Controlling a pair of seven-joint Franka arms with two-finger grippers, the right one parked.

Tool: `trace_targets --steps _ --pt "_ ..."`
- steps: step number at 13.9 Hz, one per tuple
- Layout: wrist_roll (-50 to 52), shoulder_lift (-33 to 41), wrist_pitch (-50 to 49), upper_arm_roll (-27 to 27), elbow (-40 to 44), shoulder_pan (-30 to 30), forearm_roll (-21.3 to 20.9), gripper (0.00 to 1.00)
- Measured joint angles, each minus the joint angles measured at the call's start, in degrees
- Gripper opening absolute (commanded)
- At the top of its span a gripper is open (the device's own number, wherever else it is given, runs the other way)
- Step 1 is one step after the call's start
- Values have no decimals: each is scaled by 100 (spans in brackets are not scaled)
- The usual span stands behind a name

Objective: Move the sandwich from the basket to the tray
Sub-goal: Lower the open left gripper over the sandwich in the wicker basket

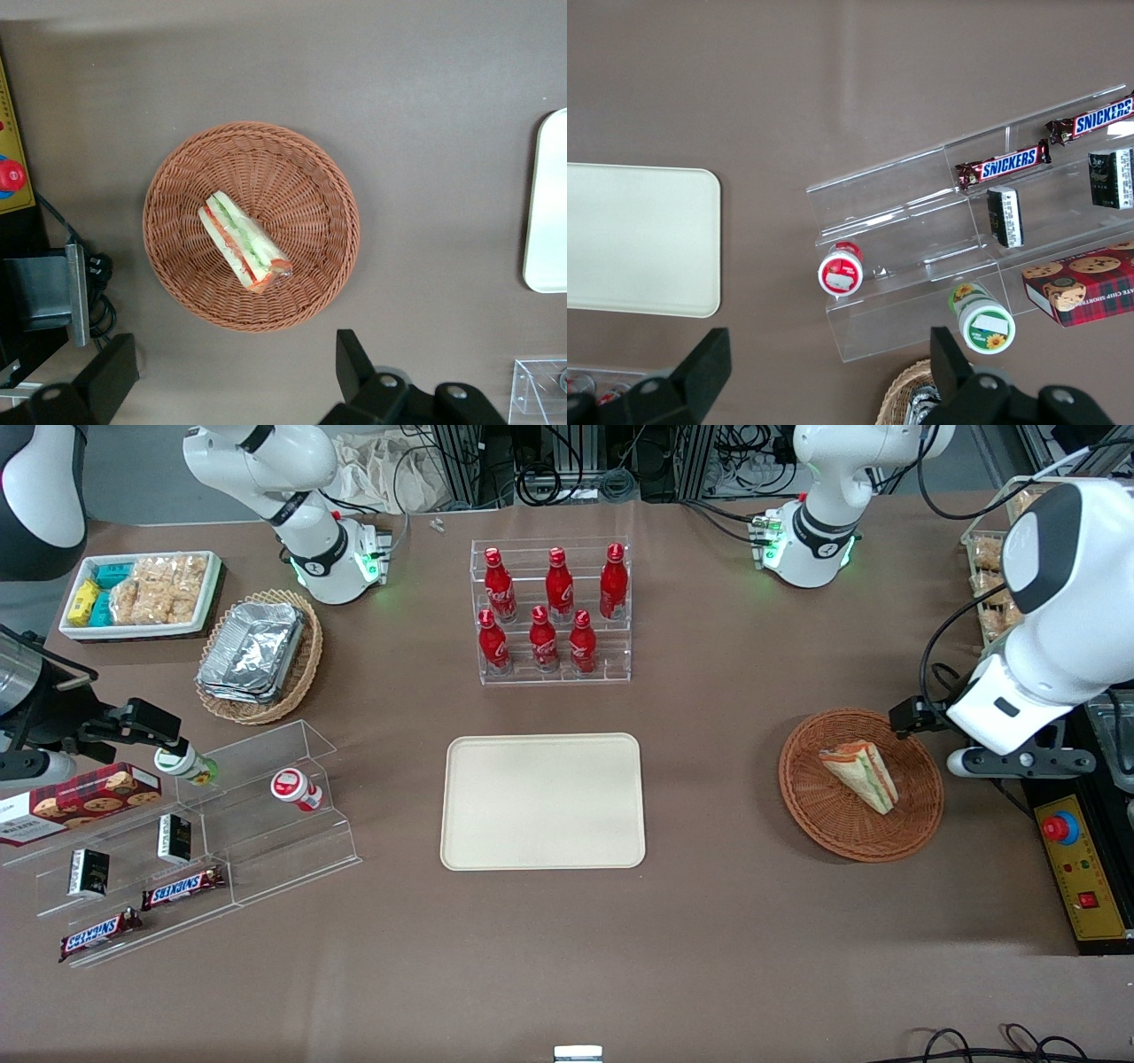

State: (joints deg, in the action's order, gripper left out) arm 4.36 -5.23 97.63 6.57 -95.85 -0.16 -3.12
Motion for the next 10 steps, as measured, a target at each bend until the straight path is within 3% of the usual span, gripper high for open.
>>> trace_targets --steps 5,10 --pt "315 -182 -32 -20 190 3 0 100" --pt "2319 -302 123 -144 -133 9 -2 100"
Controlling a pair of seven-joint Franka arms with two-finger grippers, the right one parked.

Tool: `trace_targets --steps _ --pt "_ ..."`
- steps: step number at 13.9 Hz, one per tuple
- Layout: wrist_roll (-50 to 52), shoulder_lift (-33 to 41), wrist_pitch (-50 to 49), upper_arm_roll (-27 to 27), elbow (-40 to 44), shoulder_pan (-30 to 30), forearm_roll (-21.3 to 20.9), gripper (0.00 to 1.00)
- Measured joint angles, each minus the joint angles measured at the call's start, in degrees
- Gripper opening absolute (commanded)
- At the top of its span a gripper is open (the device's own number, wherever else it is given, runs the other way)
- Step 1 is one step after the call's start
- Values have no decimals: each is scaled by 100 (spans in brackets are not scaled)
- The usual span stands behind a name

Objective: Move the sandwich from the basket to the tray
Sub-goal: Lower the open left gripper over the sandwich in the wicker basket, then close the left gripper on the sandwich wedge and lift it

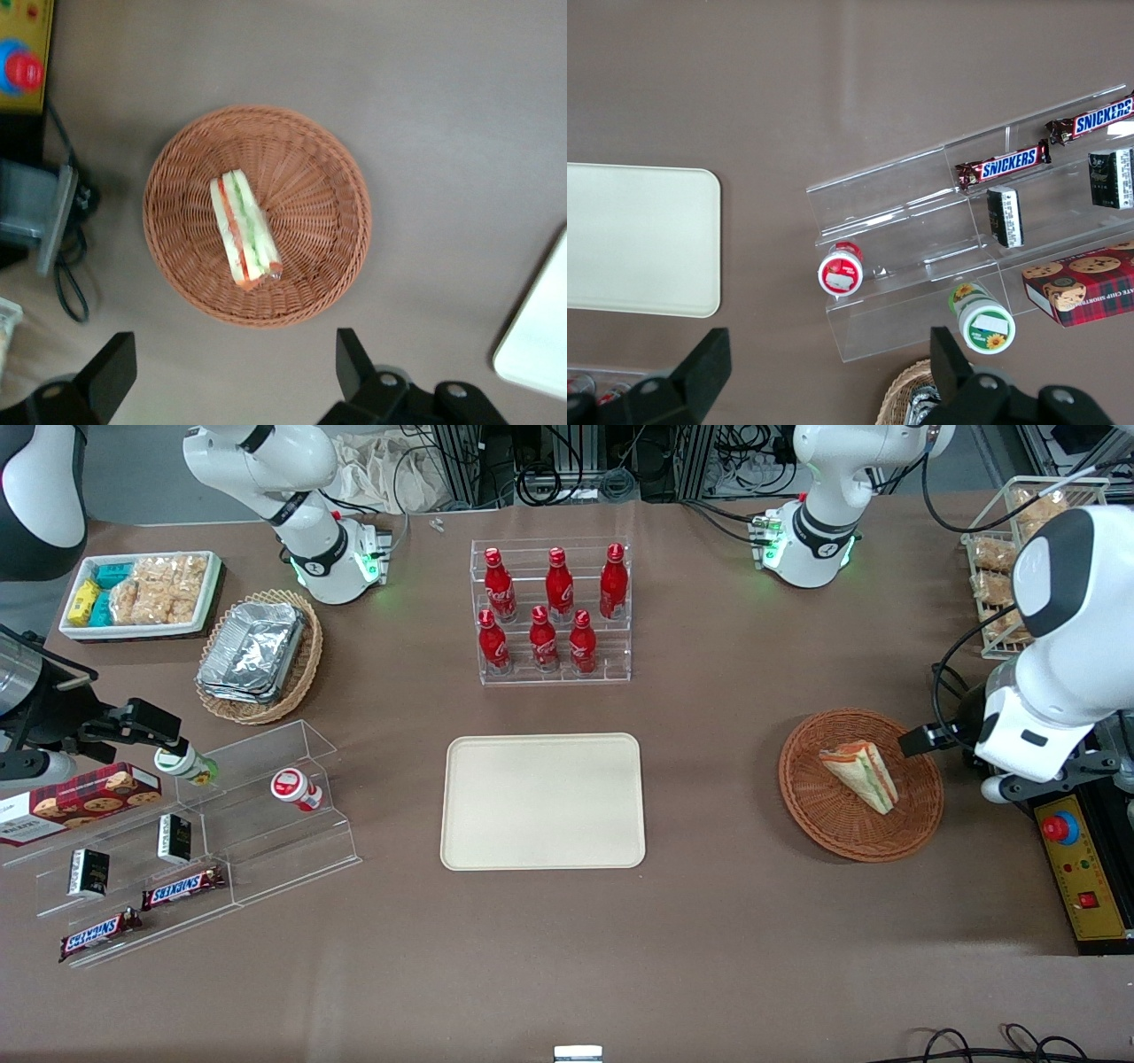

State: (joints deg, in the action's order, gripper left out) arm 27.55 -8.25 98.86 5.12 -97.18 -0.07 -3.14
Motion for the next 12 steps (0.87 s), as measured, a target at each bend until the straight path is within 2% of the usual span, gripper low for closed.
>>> trace_targets --steps 2,4,12 --pt "1001 -7 357 0 -519 -2 -11 100" --pt "1510 -12 833 -1 -1063 -3 -30 100" --pt "2009 -3 2423 -307 -2558 1 -49 100"
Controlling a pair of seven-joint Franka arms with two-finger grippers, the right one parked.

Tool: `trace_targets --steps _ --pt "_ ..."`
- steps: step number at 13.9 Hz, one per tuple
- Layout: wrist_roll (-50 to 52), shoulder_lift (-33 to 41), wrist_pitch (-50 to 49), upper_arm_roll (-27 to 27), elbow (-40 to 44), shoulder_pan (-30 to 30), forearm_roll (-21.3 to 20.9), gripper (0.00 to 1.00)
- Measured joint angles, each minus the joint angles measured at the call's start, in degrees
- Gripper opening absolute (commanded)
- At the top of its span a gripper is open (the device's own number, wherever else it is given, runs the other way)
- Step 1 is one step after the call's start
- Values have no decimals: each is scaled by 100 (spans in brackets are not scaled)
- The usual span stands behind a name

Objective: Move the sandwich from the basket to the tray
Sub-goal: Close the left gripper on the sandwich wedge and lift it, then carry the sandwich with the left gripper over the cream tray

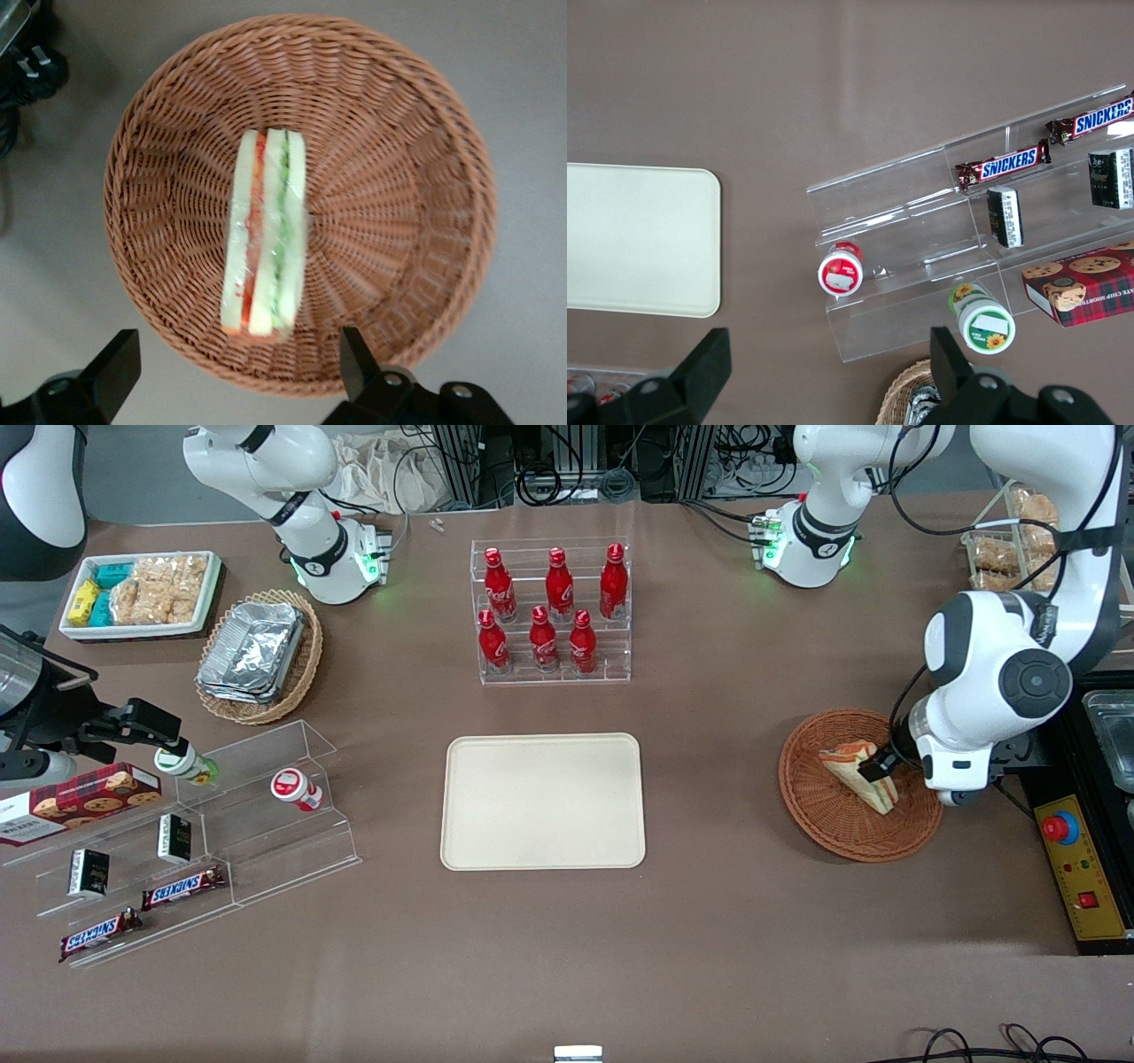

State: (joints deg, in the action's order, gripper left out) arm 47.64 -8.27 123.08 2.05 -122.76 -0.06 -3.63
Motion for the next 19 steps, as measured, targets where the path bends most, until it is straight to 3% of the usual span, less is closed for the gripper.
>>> trace_targets --steps 13,14,16,17,19 --pt "300 -361 1039 -90 -734 -1 1 100" --pt "305 -415 1162 -105 -799 -1 2 97" --pt "306 -521 1299 -183 -842 0 3 29" --pt "306 -565 1341 -208 -843 0 3 3" --pt "306 -606 1403 -216 -842 -1 3 0"
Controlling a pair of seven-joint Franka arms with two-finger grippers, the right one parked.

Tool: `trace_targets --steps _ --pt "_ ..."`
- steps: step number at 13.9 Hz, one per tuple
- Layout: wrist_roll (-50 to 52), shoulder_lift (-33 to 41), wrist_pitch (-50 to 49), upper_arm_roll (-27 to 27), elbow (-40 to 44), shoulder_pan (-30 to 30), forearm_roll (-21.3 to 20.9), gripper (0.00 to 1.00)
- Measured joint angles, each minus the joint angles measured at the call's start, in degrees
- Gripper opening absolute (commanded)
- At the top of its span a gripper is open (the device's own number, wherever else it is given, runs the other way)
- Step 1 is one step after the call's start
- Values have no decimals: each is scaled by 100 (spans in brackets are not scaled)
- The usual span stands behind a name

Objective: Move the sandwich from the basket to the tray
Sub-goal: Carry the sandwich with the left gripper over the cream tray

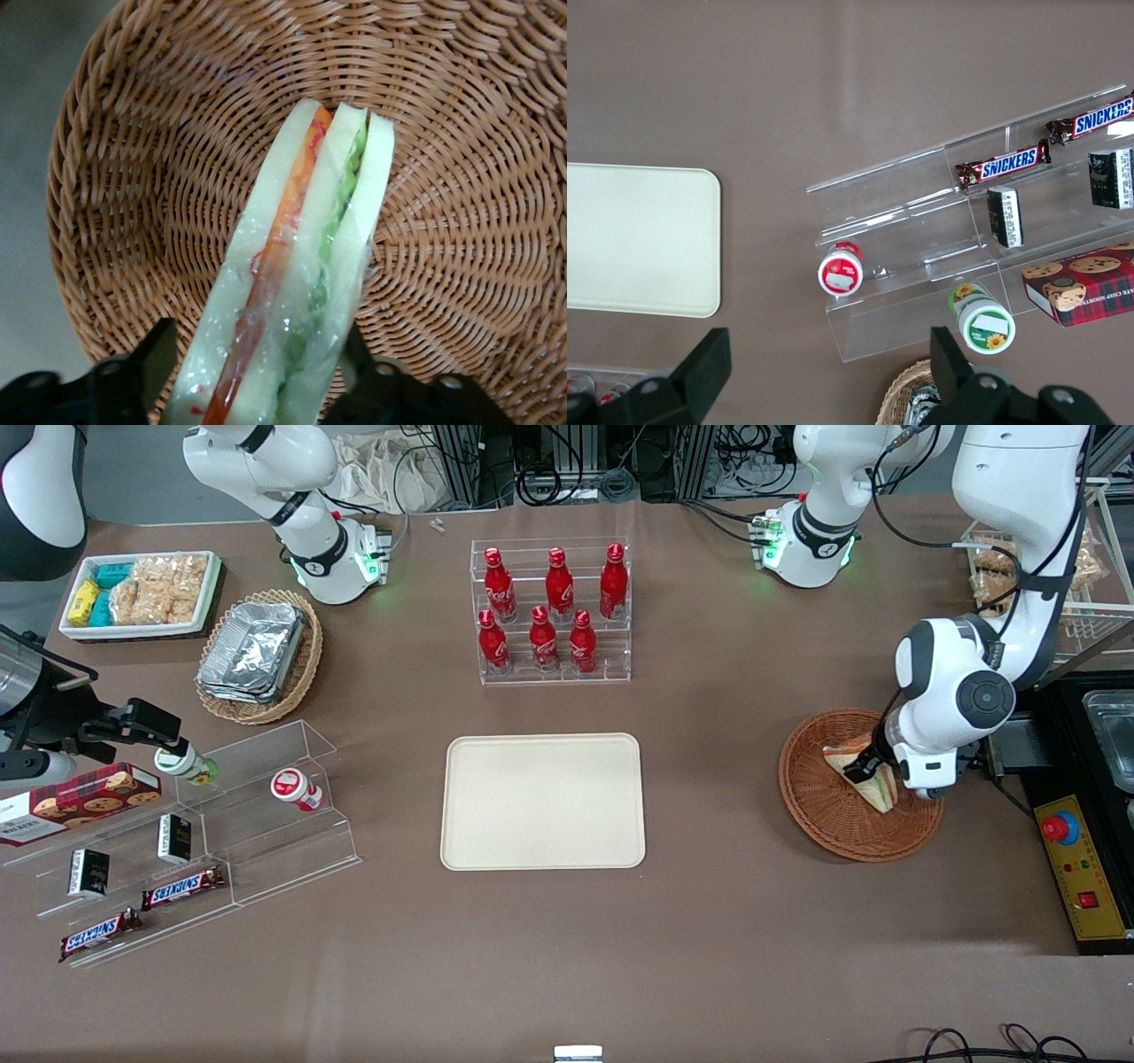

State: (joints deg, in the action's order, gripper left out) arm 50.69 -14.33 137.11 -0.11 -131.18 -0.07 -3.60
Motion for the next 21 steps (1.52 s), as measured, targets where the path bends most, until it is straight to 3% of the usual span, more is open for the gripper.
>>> trace_targets --steps 5,13,16,21 --pt "175 119 -14 13 216 -15 -2 0" --pt "-783 605 -3675 419 2953 -53 -30 0" --pt "-1023 547 -4508 1044 4103 -58 36 1" --pt "-1274 -147 -4067 2448 4536 -206 124 0"
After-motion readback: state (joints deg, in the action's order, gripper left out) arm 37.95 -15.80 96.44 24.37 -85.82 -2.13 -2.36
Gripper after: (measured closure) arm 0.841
